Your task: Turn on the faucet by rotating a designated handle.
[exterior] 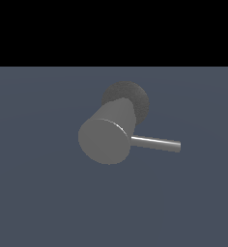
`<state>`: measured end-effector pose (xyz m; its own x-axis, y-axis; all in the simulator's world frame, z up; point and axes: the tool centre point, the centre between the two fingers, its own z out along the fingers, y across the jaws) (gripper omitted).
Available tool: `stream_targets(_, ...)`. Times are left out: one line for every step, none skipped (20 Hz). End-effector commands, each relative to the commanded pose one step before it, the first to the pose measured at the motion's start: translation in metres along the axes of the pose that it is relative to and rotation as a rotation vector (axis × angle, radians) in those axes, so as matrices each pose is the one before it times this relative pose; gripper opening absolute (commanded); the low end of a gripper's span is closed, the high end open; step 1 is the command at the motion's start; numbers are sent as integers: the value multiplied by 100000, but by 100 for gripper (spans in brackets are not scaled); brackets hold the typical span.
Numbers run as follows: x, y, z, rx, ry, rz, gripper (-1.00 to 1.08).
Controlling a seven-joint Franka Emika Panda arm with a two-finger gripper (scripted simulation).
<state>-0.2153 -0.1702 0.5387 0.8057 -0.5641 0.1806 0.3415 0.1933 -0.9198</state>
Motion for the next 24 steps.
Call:
stream_targets(565, 167, -632, 3697, 2937, 1199, -100)
stream_targets(297, 87, -322, 1853, 1510, 638, -100)
stream_targets(327, 100, -352, 1985, 1653, 711, -100)
stream_targets(357, 114, -381, 2096, 1789, 782, -100)
stream_targets(390, 130, -412, 2217, 1940, 864, -100)
stream_targets(426, 148, -446, 2335, 2100, 953, -100)
stream_targets(462, 167, -479, 2439, 2259, 1045, -100)
stream_targets(500, 188, -513, 2533, 2424, 1142, -100)
stream_targets(538, 211, -546, 2606, 2583, 1238, -100)
stream_targets(572, 233, -572, 2642, 2718, 1325, -100)
stream_targets(607, 257, -600, 2670, 2858, 1416, -100)
stream_targets(642, 281, -626, 2676, 2989, 1502, -100)
stream_targets(661, 298, -635, 2608, 3045, 1551, -100)
stream_targets(677, 315, -642, 2526, 3089, 1591, -100)
stream_targets(693, 331, -648, 2443, 3132, 1629, -100)
stream_targets(710, 348, -654, 2358, 3174, 1665, -100)
stream_targets(727, 364, -660, 2272, 3218, 1699, -100)
stream_targets(743, 381, -666, 2184, 3260, 1730, -100)
stream_targets(760, 397, -672, 2095, 3302, 1760, -100)
stream_targets(777, 414, -677, 2005, 3343, 1787, -100)
stream_targets(794, 430, -682, 1915, 3385, 1812, -100)
stream_targets(811, 447, -687, 1823, 3425, 1834, -100)
stream_targets(828, 463, -692, 1730, 3466, 1855, -100)
stream_targets(845, 479, -696, 1638, 3505, 1872, -100)
